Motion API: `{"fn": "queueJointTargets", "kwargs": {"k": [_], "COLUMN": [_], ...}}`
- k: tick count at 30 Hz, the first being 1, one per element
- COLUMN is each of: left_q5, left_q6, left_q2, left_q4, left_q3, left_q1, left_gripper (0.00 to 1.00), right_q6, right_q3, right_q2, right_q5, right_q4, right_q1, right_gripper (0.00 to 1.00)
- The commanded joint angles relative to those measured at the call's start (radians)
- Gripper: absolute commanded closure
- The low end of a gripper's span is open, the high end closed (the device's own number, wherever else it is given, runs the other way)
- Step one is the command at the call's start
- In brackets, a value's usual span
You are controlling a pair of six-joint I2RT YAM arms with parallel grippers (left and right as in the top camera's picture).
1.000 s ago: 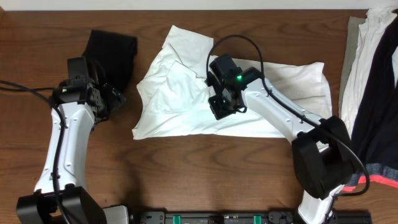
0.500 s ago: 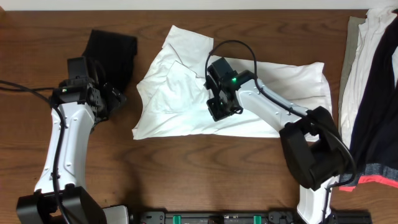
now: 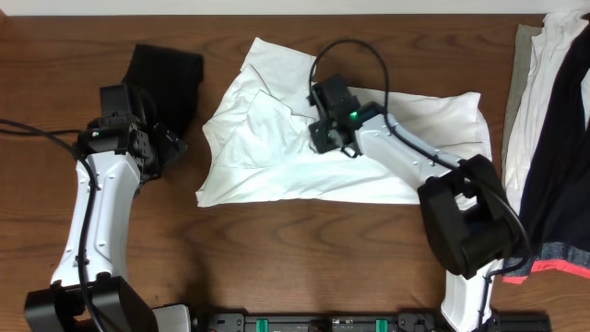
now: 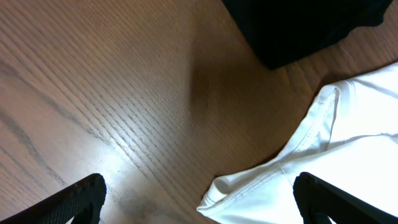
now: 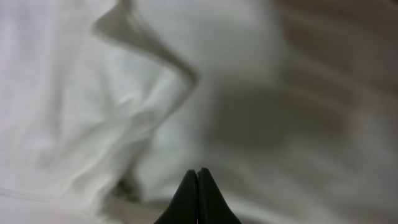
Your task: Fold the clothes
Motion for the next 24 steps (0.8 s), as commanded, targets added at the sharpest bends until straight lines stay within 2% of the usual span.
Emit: {"fn": "queueJointTargets", "kwargs": {"k": [1,9,14,19,24], "left_q5": [-0.006,-0.006,-0.006,-0.006,-0.006], "left_q6": [-0.002,-0.002,-0.002,-0.002,-0.002], "left_q2": [0.0,0.0,0.0,0.0,0.0], "left_q4": [-0.002,-0.002,-0.002,-0.002,-0.002], "left_q3": [0.003,0.003,0.003,0.003,0.003], "left_q1": [0.003,0.003,0.003,0.003,0.003], "left_gripper": [0.02,0.02,0.02,0.02,0.02], "right_q6": [0.014,0.035,0.033,0.04,0.06], "right_q3": [0.005,0.019,0.018,-0.024,-0.09], "right_q2": [0.001,-0.131,-0.155,-0.147,-0.124], "right_q5": [0.025,-0.005,-0.076,-0.132,-0.132], "right_q4": [-0.008,-0.266,-0.377,-0.366,-0.246], "right_q1": [-0.037,-0.078,-0.078,-0.075,-0.065], "right_gripper": [0.99,0.99,0.99,0.99,0.99]}}
